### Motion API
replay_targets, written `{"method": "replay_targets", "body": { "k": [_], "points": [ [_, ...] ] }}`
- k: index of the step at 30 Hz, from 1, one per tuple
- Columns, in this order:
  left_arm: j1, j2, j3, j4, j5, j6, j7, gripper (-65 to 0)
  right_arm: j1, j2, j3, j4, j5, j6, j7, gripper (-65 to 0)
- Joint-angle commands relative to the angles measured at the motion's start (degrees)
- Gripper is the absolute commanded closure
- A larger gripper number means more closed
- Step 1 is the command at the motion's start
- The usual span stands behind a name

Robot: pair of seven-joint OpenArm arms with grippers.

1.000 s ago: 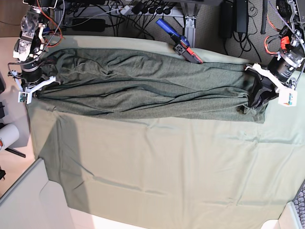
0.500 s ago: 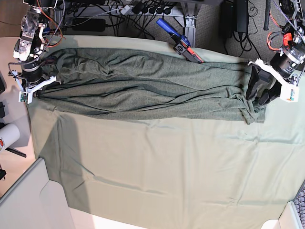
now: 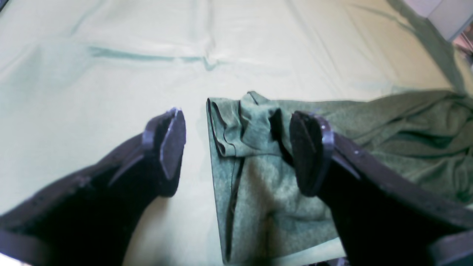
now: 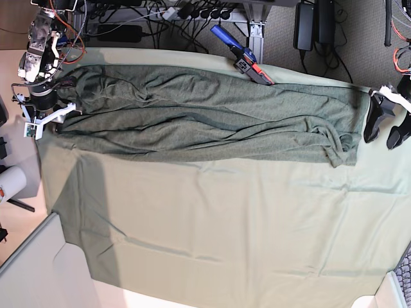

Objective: Fold the T-shirt properly
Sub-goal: 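Hold the shirt ends with both grippers and straighten the long strip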

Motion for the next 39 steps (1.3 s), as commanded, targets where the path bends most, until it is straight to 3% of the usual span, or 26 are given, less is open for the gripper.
{"method": "replay_targets", "body": {
  "k": [1,7,13,25,39],
  "points": [
    [-0.98,-0.68,0.46,-0.33,-1.01,-0.57,-1.05,-46.8,0.72,1.4,0.59,0.81,0.59,-0.04,1.27,-33.7],
    [-8.68,-1.16,5.88,-10.25,-2.03,-0.07,-0.52,-46.8,0.7,-0.17,0.66,3.61,0.72,-0.04,-0.92,-34.7],
    [-14.69,-1.16,7.74,-18.78,-2.67,0.11,5.29,-46.8,0.52,-0.81,0.66,4.7,0.7,-0.02,-1.92,-34.7],
    [-11.13,-1.25,7.76,-18.95,-7.1,-1.31,13.99,-46.8,0.55,-0.81,0.66,4.7,0.72,-0.02,-1.9,-34.7],
    [-10.88,-0.96,13.92,-15.72,-6.08,0.9,12.57,-46.6,0.55,-0.96,0.66,4.7,0.72,-0.02,-1.9,-34.7]
  ]
}}
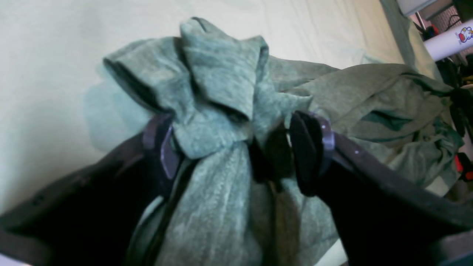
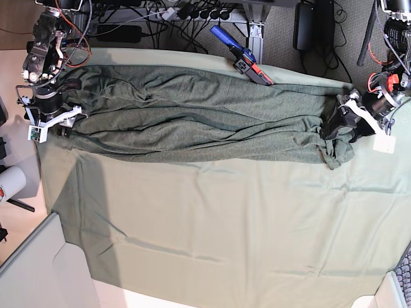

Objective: Fold the T-shirt properly
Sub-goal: 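Hold the shirt ends with both grippers and straighten the long strip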

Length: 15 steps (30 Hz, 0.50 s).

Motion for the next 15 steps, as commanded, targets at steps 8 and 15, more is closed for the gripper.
{"method": "replay_targets", "body": {
  "k": [8,15],
  "points": [
    [-0.15,0.24,0.26,0.66,-0.94,-0.22,-0.04,-11.0,0.59,0.96,0.63,0.96,0.04,-0.04,1.14,-34.7],
    [-0.2,2.12,-0.04,0.72,-0.79,-5.35,-2.67,0.0,0.59,0.96,1.07,0.98,0.07,-0.04,1.14,-34.7]
  ]
}}
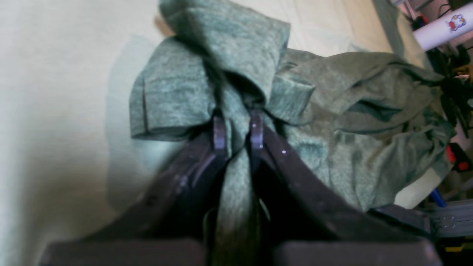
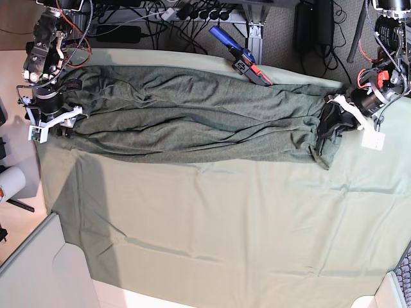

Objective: Fold the T-shirt properly
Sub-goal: 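Hold the shirt ends with both grippers and straighten the long strip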

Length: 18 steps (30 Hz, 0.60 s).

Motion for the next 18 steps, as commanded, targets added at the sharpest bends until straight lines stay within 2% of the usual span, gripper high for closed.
{"method": "replay_targets", "body": {
  "k": [1,4,8,11,18],
  "points": [
    [-0.35,-0.48,-1.01,1.03,-1.14,-1.83,-1.81,0.0,0.59,1.42,1.25,0.98,0.04,-0.04,1.14,-34.7],
    [-0.35,-0.63,-5.11,1.97,-1.53,-1.83,-1.81,0.0,0.59,1.44,3.37,0.98,0.87,-0.04,1.11,-34.7],
    [-0.98,-1.9,-10.45,2.4,-1.7,-1.83,-1.64,0.0,0.61,1.44,7.45,0.98,5.22,-0.02,1.09,-34.7],
    [-1.31,-3.65,-10.64,2.4,-1.22,-1.83,-1.6,0.0,0.59,1.44,9.62,0.98,7.58,0.0,0.66,-34.7],
    [-4.92,-6.8,-10.62,2.29,3.78,-1.83,-2.25,0.0,0.59,1.44,10.8,0.98,7.56,0.0,-0.15,-34.7]
  ]
}}
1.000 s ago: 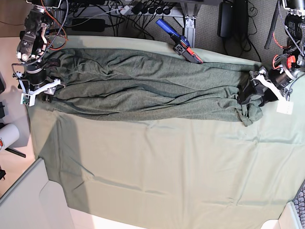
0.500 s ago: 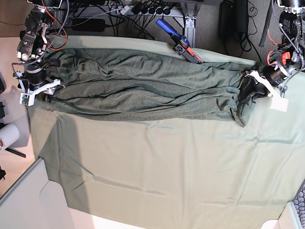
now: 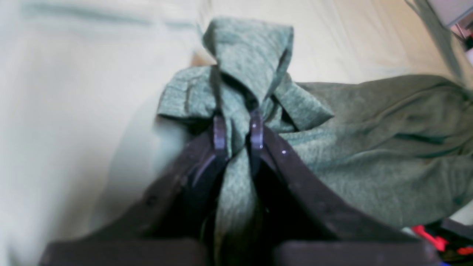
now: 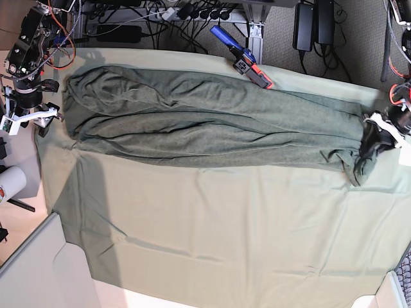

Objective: Fold the T-shirt properly
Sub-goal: 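Hold the shirt ends with both grippers and straighten the long strip, then lift the strip end with the left gripper and fold it toward the right gripper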

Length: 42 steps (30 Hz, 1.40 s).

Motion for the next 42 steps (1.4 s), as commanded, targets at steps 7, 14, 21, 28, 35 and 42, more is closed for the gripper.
{"method": "replay_targets", "body": {
  "k": [7,14,21,28,35,42],
  "points": [
    [-2.14,-3.96,-0.09,3.63,1.84,-1.15,-1.11,0.0,0.59,1.4,0.66,0.98,0.92,0.02,1.07,-34.7],
    [0.33,-1.49,13.57,20.65,7.98,-1.15,-0.98,0.0,0.59,1.42,0.66,0.98,0.92,0.02,1.14,-34.7],
    [-2.03,5.4,34.18,18.91,25.4,0.96,-1.88,0.0,0.61,1.42,0.66,0.98,0.9,0.02,1.14,-34.7],
    [-2.19,9.38,39.45,14.67,32.41,6.62,-4.07,0.0,0.57,1.42,0.66,0.98,0.92,0.02,1.07,-34.7],
    [-2.97,9.64,39.43,12.48,32.17,6.45,-7.67,0.0,0.59,1.42,0.66,1.01,3.06,0.07,-2.05,-34.7],
    [-2.97,11.82,39.43,11.98,28.7,6.51,-8.72,-39.2,-2.75,1.42,0.66,4.09,10.54,9.53,-9.55,-34.7]
  ]
}}
